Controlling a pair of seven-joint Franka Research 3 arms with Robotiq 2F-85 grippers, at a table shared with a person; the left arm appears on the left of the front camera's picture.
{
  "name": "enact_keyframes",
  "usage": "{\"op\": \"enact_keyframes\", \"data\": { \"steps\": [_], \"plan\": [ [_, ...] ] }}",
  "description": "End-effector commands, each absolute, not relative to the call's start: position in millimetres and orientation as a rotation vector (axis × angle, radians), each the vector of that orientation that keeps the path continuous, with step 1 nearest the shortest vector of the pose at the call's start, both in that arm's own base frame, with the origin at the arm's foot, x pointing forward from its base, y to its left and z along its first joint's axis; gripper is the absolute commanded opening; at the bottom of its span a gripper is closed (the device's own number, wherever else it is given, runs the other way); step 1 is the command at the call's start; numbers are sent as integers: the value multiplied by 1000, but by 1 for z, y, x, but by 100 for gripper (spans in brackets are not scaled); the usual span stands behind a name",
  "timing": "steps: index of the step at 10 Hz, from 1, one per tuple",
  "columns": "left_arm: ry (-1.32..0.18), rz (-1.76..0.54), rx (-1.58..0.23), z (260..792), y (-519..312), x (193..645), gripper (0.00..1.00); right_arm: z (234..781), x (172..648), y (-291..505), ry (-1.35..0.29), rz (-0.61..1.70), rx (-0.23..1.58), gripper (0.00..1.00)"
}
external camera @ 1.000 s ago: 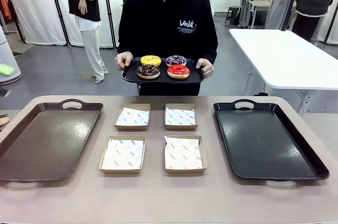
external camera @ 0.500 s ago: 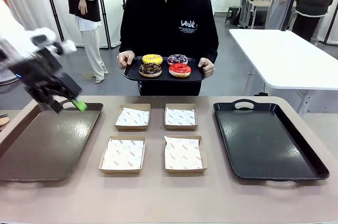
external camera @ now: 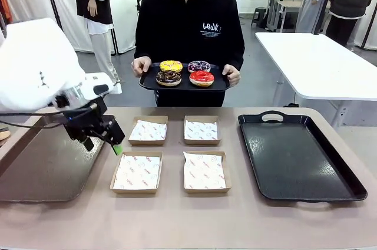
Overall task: Individually package the donuts and arrange them on the tray.
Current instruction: Pick up one Paper togo box.
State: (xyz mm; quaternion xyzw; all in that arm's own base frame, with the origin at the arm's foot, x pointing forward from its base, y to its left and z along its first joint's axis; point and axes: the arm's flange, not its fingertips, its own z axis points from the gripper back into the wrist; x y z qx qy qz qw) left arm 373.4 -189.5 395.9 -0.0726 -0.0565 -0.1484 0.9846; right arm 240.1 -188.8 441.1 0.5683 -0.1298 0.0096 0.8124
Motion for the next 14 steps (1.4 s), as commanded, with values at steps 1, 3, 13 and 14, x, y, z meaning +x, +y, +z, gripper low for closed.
{"op": "enact_keyframes", "data": {
  "steps": [1,3,13,14],
  "plan": [
    [-122,-231,-54,365,-201,375,100,441,241,-189,-297,28,1228,100],
    [-111,-198,-39,349,-211,378,100,441,241,-189,-297,28,1228,100],
    [-100,-235,-67,354,-198,374,100,441,241,-189,-297,28,1228,100],
    [-97,-216,-71,351,-200,376,100,441,241,-189,-297,28,1228,100]
  ]
}}
